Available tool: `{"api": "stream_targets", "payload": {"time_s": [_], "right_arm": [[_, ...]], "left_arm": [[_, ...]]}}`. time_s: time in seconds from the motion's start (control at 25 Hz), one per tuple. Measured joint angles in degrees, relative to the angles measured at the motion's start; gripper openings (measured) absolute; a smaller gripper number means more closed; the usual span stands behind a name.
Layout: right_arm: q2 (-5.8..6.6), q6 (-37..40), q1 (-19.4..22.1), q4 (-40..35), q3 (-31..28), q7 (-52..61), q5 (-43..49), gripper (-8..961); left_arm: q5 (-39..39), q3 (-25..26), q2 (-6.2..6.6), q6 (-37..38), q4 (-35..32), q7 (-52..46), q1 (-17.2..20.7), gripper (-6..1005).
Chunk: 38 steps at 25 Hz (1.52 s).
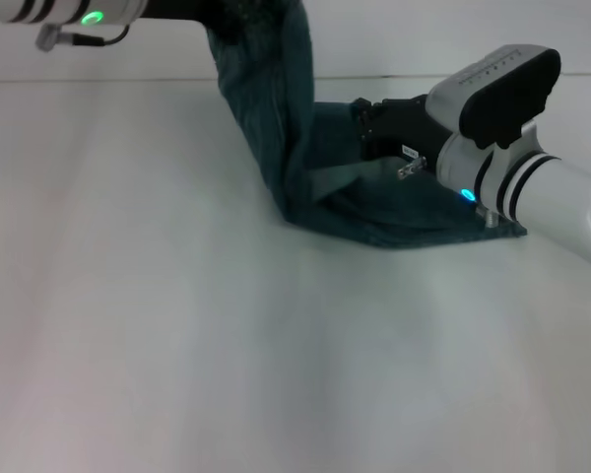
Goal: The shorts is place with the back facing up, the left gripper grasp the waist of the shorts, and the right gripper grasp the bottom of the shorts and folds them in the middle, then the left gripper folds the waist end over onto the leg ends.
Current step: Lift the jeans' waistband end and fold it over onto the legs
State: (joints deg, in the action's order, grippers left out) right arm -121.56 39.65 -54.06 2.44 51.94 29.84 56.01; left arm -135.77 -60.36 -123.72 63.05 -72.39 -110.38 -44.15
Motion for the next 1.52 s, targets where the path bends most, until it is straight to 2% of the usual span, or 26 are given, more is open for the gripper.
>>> {"api": "stream_targets", "payload": {"time_s": [0.16,0.56,0.68,0.92,1.12,1.24,1.4,1.52], "right_arm": [[0.00,-0.22,-1.34,1.17,0.00,-0.80,0.10,-2],[0.01,-0.76,-5.43,5.92,-0.96,-1.07,5.37,-2],[0.01,-0.64,-6.52,7.52,-4.76,-1.00,10.80,-2],[0.01,-0.53,-6.99,9.40,-18.33,-0.96,27.35,-1],[0.01,-0.77,-7.16,10.62,-27.25,-1.28,38.28,0],[0.00,-0.93,-7.17,10.98,-30.64,-1.37,42.20,1],[0.01,-1.07,-6.77,11.00,-32.36,-1.45,44.18,1],[0.35,0.41,-4.54,9.97,-32.99,-1.48,44.16,2]], "left_arm": [[-0.97,-1.38,-0.06,0.62,-0.69,-1.05,-2.02,83],[-1.71,-4.41,-0.13,1.13,-2.89,-3.04,-3.16,100],[-1.77,-5.41,-0.20,1.99,-4.54,-3.39,-2.82,105],[-1.79,-6.17,-0.31,2.40,-5.40,-4.08,-2.39,114],[-1.79,-6.31,-0.30,2.40,-5.43,-4.14,-1.84,123],[-1.78,-6.62,-0.34,2.34,-5.46,-4.14,-1.33,127],[-1.58,-7.44,-0.51,1.86,-5.59,-4.14,-0.11,134],[-1.29,-7.96,-0.61,1.59,-5.67,-4.14,0.74,139]]}}
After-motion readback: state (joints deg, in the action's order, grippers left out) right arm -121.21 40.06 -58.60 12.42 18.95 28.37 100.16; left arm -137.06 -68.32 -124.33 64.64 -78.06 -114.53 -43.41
